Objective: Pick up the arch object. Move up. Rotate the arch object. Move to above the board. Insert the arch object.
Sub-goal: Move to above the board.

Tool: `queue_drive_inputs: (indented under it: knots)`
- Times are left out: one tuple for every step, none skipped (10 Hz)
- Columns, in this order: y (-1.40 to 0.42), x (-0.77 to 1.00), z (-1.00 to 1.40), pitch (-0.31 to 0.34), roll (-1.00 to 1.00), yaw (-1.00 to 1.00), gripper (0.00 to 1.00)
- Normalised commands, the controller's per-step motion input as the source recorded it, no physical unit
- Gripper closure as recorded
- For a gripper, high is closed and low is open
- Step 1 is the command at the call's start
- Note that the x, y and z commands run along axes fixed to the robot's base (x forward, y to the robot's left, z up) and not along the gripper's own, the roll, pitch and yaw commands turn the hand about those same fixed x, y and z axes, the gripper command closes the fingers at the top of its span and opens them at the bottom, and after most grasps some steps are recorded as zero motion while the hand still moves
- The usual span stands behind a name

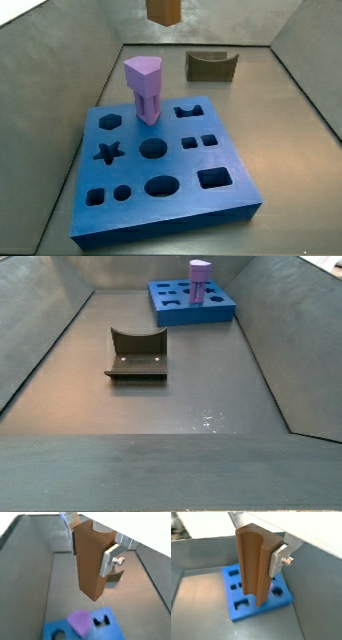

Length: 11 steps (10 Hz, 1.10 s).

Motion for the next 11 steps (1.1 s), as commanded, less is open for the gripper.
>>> queue_drive_inputs:
  knots:
    - [-0.55, 0.23, 0.16, 0.114, 0.00, 1.00, 1.00]
    - [-0.28, 0.14, 0.09, 0.121, 0.01, 1.00, 1.00]
    - [-0.15, 0.10, 0.05, 0.124, 0.01, 1.00, 1.00]
    - [-0.09, 0.07, 0.04, 0.131, 0.02, 1.00, 1.00]
    - [-0.07, 0.07, 0.03, 0.141, 0.02, 1.00, 1.00]
    - [-0.05, 0.07, 0.03, 0.168, 0.02, 1.00, 1.00]
    - [-0.04, 0.07, 0.03, 0.193, 0.02, 1.00, 1.00]
    - [-0.04, 0.08, 0.03, 0.213, 0.03, 1.00, 1.00]
    - [-0.04, 0.07, 0.02, 0.241, 0.04, 0.87, 1.00]
    - [-0.03, 0.07, 0.02, 0.222, 0.04, 0.69, 1.00]
    - [-0.03, 0.06, 0.02, 0.171, 0.04, 0.38, 1.00]
